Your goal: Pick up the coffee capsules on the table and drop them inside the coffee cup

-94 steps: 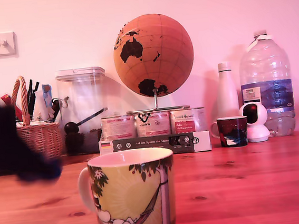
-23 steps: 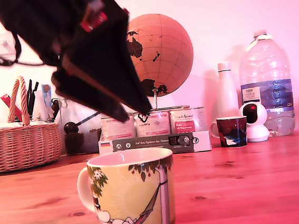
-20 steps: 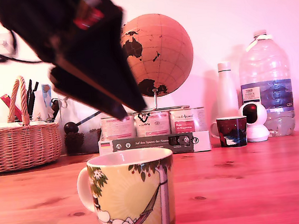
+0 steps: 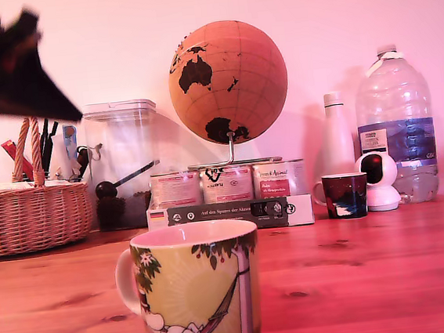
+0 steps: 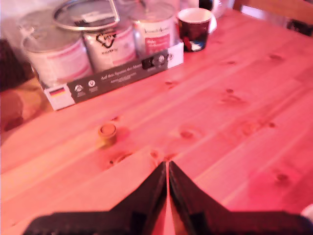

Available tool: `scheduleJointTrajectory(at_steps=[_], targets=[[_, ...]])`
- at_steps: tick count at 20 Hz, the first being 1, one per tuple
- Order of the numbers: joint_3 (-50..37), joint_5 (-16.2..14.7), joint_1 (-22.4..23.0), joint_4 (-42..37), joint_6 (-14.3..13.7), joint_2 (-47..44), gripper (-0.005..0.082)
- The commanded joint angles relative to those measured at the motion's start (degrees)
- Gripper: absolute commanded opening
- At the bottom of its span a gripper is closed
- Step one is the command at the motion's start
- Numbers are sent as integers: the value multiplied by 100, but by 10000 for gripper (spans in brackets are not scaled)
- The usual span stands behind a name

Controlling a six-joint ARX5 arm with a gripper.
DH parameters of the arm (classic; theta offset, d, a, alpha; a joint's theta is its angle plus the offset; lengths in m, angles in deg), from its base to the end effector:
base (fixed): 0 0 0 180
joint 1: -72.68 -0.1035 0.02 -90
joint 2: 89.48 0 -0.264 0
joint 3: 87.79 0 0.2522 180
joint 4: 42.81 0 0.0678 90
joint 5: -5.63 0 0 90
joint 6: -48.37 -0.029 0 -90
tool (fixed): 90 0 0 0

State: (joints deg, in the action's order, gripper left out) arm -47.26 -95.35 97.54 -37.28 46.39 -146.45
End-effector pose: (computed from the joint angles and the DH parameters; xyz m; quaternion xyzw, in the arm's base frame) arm 0.1857 -0.0921 0.2174 0.0392 0.1839 -0.3053 0.9335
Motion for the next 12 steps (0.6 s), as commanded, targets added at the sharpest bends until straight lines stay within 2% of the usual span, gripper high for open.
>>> scheduleJointTrajectory(at_steps=[1, 4, 12], targets=[[-566, 20, -55, -717, 127, 7, -20], [-1062, 227, -66, -1434, 308, 4, -20], [-1069, 227, -63, -1366, 313, -2, -4]])
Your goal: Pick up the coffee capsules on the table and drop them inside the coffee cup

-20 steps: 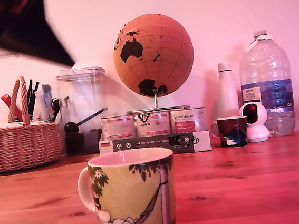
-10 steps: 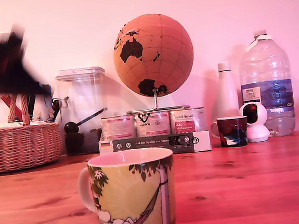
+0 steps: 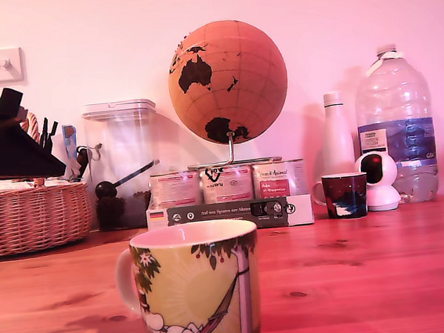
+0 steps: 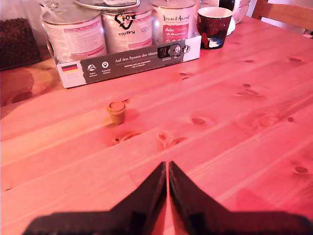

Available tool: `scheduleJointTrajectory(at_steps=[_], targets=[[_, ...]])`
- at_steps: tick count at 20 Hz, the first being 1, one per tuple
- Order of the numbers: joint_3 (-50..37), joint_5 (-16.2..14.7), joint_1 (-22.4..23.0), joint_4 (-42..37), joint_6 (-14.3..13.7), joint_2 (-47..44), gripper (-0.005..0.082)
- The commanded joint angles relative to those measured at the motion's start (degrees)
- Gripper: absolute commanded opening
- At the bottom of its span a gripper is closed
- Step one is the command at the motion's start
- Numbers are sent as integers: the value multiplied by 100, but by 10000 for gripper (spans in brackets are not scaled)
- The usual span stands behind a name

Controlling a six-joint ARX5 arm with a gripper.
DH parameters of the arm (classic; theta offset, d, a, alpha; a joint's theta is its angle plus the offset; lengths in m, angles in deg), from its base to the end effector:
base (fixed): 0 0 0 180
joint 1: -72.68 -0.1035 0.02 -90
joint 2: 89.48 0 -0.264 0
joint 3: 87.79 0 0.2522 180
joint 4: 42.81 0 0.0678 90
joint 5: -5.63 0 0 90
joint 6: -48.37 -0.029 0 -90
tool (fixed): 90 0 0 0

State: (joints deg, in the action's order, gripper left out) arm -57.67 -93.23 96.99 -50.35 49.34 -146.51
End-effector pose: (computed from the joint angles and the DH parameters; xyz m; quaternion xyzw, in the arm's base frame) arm 0.1733 -0.0832 0.1789 0.0146 0.1691 -0.2799 0.9449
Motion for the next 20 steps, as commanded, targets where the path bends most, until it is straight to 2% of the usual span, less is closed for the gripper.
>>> scheduleJointTrajectory(at_steps=[1, 3, 4, 5, 7, 11, 20], targets=[[-28, 13, -7, 2, 20, 4, 86], [-28, 39, -9, 39, 9, -2, 511], [-28, 37, -11, 81, 11, -17, 664], [-28, 44, -11, 72, 2, -46, 707], [-28, 57, -11, -13, -92, -157, 708], [-28, 101, -22, -289, -105, -520, 708], [-28, 101, -22, -1965, -140, -2000, 707]])
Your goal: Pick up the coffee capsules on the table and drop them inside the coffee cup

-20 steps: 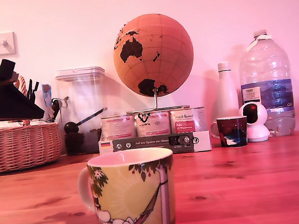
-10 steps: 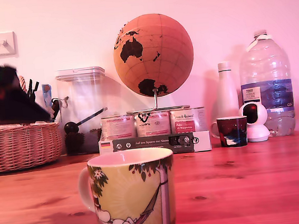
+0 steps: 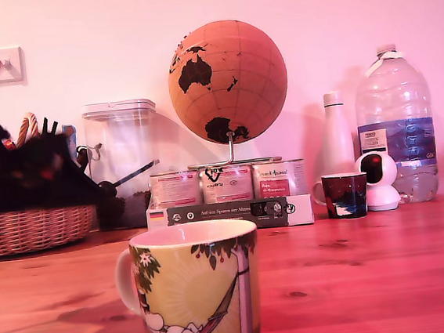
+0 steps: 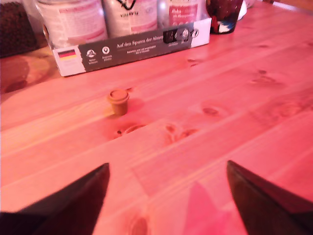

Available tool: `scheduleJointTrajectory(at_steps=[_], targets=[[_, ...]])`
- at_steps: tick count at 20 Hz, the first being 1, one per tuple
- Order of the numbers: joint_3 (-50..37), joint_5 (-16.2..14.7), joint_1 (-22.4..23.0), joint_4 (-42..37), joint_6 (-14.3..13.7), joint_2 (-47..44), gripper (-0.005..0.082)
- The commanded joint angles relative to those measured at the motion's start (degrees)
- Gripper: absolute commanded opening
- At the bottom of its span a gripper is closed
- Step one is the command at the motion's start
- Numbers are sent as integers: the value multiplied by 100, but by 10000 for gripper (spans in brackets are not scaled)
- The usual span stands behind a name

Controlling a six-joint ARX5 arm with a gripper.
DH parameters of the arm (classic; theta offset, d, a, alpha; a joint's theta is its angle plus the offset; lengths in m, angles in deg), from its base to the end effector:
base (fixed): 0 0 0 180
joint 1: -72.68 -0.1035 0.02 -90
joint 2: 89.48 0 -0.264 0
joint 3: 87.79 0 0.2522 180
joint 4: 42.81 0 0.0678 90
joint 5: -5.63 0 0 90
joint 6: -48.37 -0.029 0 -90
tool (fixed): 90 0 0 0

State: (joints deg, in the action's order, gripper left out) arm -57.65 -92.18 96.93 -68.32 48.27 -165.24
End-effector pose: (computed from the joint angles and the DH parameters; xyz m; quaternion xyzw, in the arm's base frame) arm 0.2009 -0.0948 0.1459 0.0258 0.1726 -0.2720 0.9463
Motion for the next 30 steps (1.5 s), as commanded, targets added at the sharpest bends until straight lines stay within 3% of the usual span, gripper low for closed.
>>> scheduleJointTrajectory(at_steps=[1, 9, 13, 30], targets=[[-31, 35, -15, -337, -33, -282, 707], [-31, 74, -313, -1652, -28, -1543, 708], [50, -46, -424, -2072, -28, -2004, 708], [1965, -426, -472, -1773, -31, -3781, 707]])
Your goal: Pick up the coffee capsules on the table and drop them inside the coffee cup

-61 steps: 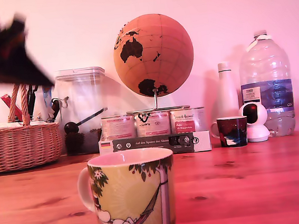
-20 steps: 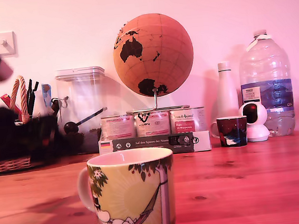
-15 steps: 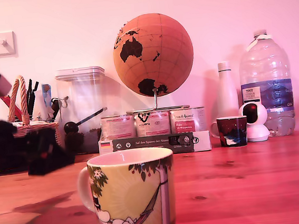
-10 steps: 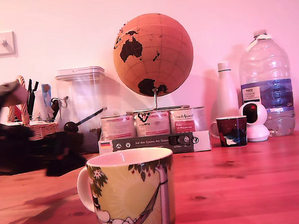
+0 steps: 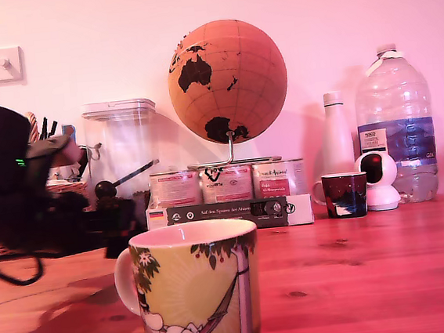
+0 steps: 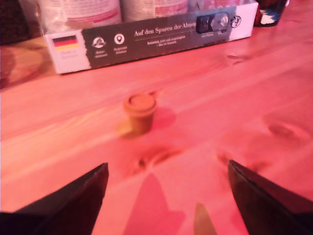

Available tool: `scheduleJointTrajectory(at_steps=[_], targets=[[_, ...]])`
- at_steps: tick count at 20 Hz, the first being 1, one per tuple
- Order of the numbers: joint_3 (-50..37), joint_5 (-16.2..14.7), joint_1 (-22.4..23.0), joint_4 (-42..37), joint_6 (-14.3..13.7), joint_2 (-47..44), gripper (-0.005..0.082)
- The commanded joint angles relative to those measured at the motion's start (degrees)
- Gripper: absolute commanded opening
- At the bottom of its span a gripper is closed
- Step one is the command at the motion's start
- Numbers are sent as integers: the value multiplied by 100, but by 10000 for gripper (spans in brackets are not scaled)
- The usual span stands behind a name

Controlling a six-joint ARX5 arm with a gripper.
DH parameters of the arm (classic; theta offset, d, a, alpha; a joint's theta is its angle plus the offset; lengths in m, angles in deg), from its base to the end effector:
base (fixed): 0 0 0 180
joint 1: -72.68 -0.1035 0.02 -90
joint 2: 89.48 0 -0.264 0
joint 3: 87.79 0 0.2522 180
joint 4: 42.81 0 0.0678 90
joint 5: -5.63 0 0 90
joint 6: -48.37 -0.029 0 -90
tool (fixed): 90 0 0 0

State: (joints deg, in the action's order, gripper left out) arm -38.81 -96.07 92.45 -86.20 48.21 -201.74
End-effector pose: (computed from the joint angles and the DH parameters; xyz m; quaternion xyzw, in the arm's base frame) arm 0.3028 -0.1151 0.0898 0.0135 0.1719 -0.2674 0.9480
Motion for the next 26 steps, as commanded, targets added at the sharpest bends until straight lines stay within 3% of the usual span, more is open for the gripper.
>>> scheduleJointTrajectory(at_steps=[1, 9, 21, 23, 26], targets=[[221, -81, -46, 103, -24, -208, 707], [1335, -487, -260, 1047, -24, -811, 707], [2310, -737, -291, 1801, -31, -1305, 707], [2315, -737, -291, 1963, -35, -1305, 671], [2317, -734, -291, 1978, -140, -1305, 539]])
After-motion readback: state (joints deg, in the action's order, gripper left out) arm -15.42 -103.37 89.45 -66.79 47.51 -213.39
